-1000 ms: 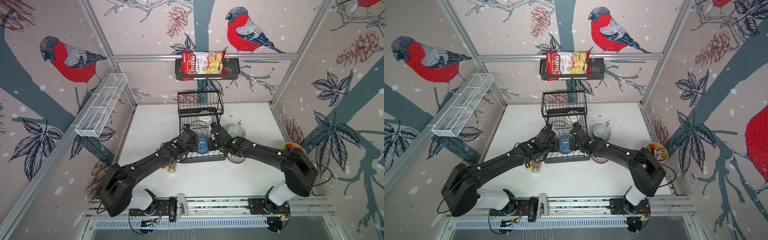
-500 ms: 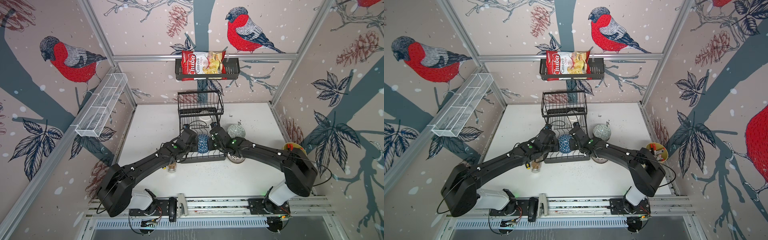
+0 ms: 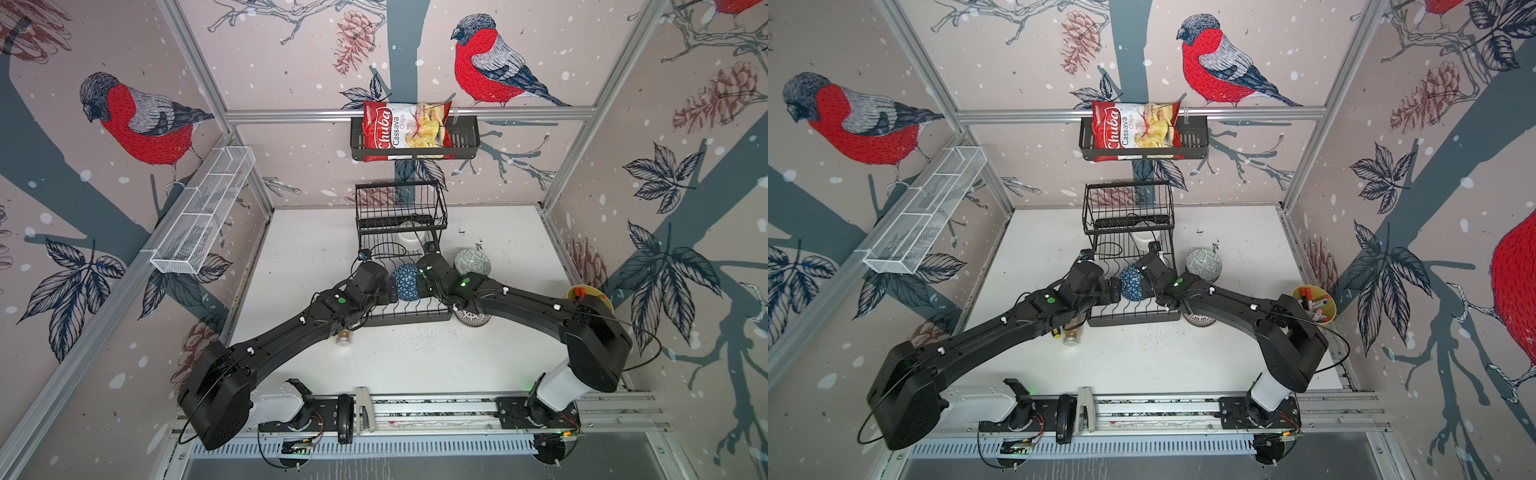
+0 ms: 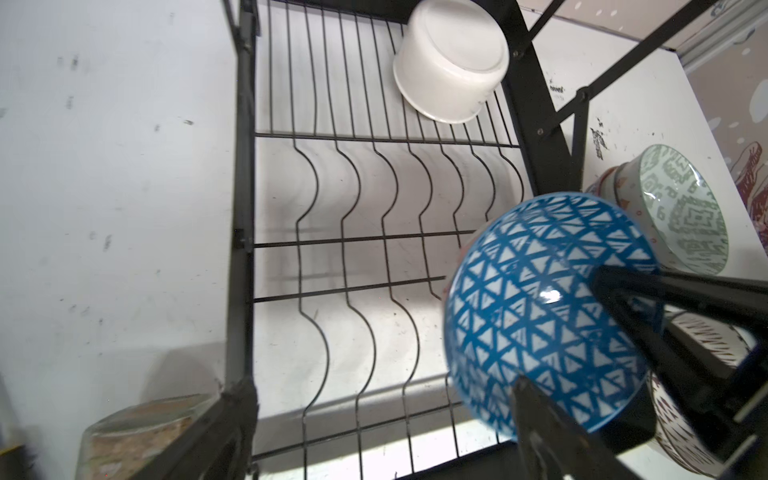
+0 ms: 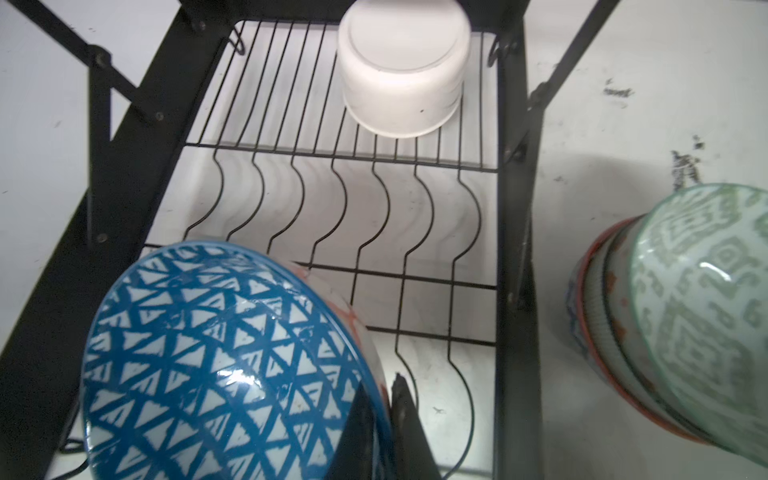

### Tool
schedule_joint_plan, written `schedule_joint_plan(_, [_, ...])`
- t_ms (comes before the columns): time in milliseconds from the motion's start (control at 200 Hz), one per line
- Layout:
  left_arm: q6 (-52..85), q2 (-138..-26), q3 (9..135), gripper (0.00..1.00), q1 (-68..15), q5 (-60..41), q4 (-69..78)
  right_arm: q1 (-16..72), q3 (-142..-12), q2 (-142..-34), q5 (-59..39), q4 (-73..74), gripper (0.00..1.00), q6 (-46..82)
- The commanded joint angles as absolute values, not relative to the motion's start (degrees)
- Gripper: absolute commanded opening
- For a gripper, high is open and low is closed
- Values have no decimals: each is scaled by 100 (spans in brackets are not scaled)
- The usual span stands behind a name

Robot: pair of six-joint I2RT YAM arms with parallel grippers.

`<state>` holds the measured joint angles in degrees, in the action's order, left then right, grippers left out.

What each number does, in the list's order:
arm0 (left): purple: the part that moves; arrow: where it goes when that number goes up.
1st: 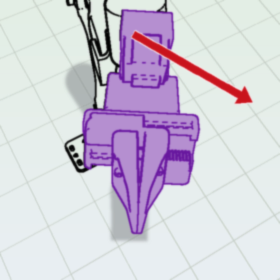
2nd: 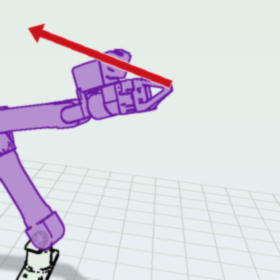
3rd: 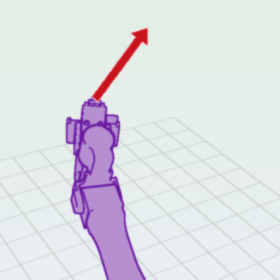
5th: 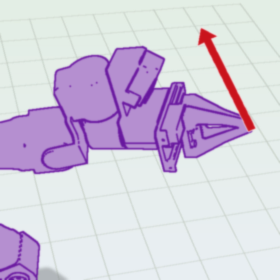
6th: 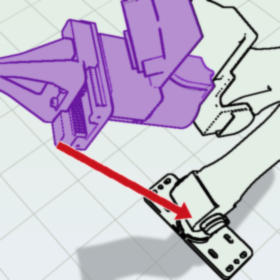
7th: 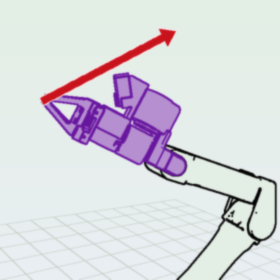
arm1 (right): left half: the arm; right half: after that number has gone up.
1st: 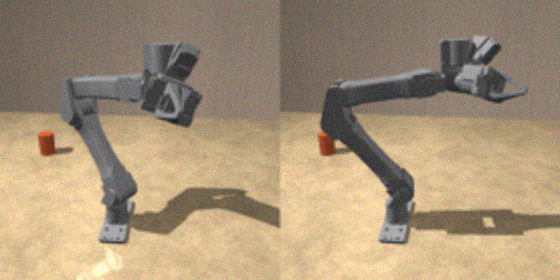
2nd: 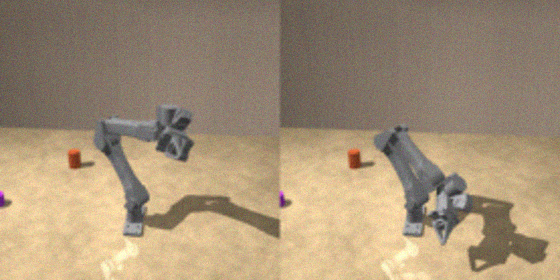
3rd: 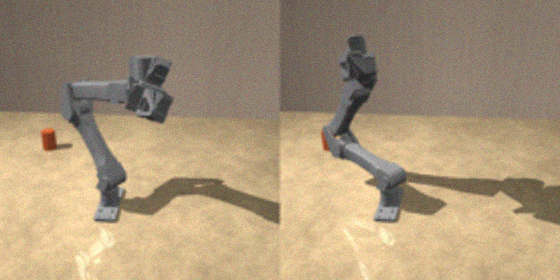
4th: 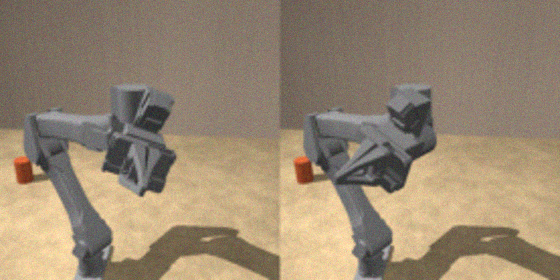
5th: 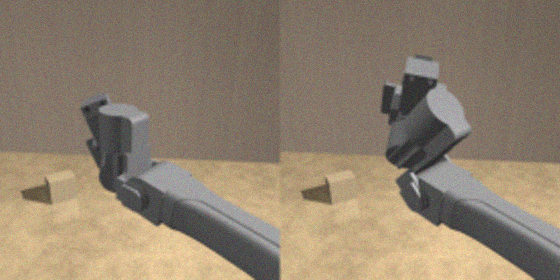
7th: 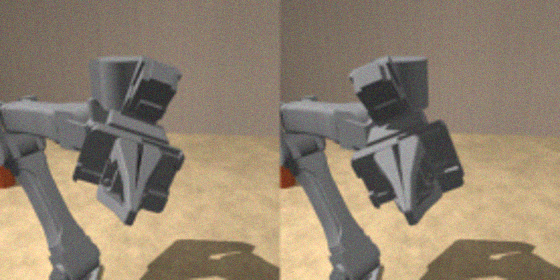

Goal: Load the bowls into the dish rack

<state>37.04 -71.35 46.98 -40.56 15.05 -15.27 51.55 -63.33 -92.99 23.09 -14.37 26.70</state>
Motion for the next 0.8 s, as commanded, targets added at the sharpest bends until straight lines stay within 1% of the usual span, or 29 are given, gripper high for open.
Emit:
schedule_joint_plan(0, [3752, -6930, 4506, 95, -3909, 1572, -1392, 5210, -6458, -9338, 2981, -1389, 0, 2588])
schedule_joint_plan(285, [3753, -6407, 4075, 95, -3522, 1288, -1309, 5462, -6836, -9660, 4567, -1621, 0, 2253])
schedule_joint_plan(515, [3692, -6131, 3889, 96, -3262, 1096, -1187, 5503, -7049, -10036, 5418, -1728, 0, 1998])
schedule_joint_plan(595, [3675, -6106, 3858, 96, -3200, 1049, -1179, 5520, -7196, -10197, 5635, -1827, 0, 1961])
schedule_joint_plan(795, [3648, -6076, 3782, 96, -3154, 1037, -1106, 5540, -7366, -10378, 5736, -1688, 0, 1656])
